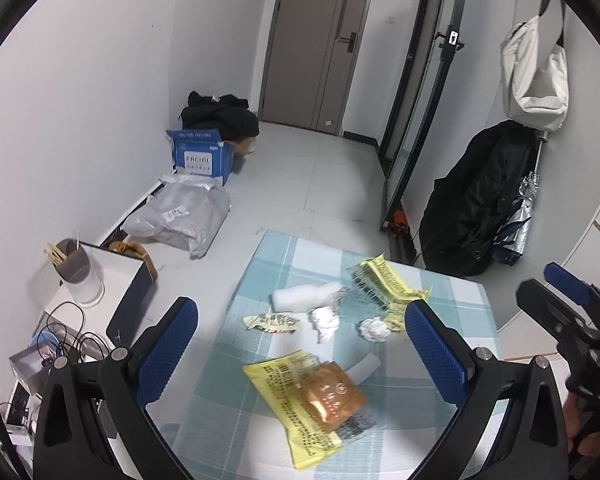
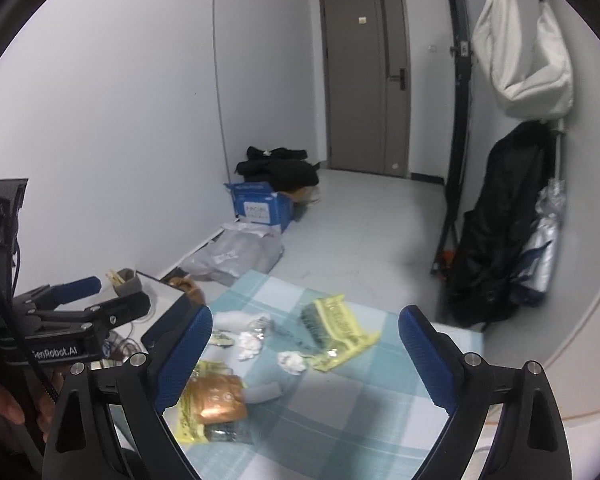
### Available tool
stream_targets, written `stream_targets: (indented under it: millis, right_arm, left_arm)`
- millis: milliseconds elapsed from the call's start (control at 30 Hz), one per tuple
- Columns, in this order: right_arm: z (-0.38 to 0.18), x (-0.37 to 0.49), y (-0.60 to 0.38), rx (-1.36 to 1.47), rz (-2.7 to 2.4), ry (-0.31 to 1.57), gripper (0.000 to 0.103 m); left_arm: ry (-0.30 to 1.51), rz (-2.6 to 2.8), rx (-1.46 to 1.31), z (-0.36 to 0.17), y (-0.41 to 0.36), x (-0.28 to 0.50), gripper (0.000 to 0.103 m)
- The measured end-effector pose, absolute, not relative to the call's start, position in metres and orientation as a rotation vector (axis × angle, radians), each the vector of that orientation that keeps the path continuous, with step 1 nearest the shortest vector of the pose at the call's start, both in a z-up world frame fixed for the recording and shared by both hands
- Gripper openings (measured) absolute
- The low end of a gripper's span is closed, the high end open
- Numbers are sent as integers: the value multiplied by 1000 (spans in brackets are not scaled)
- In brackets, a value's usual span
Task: Collect trash
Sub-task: 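Lower the right gripper onto the brown packet and grasp it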
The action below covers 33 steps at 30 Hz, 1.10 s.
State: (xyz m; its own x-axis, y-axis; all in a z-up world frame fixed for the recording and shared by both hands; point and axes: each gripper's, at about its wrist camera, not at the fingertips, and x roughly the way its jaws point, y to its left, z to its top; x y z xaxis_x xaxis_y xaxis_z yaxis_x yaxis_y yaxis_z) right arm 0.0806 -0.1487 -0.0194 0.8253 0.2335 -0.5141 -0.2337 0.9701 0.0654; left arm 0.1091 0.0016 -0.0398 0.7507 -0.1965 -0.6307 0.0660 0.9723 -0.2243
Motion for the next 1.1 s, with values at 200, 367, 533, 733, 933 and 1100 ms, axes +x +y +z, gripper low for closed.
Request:
stream_targets:
  millis: [200,367,533,733,933,1100]
  right_arm:
    - [-42,106,-127,9,297,568,95]
    - [-65,114,-114,-39,337,576,95]
    - [-90,128,-108,-19,378,637,95]
    - [-116,137,-95,-25,472,738,95]
    - [-139,142,-72,-36,572,853,95]
    - [-156,142,-59,-54,614,937,95]
  left_arm:
    - [761,-128,-237,-57,23,118,102]
    - [816,-119,-264,-72,36,125,102]
    - [855,-106,-299,-83,48,132,102]
    - [893,-95,-307,-93,55,142,102]
    - [913,-93,-335,-97,66,146,102]
    - [933,-86,-359,-102,74,145,102]
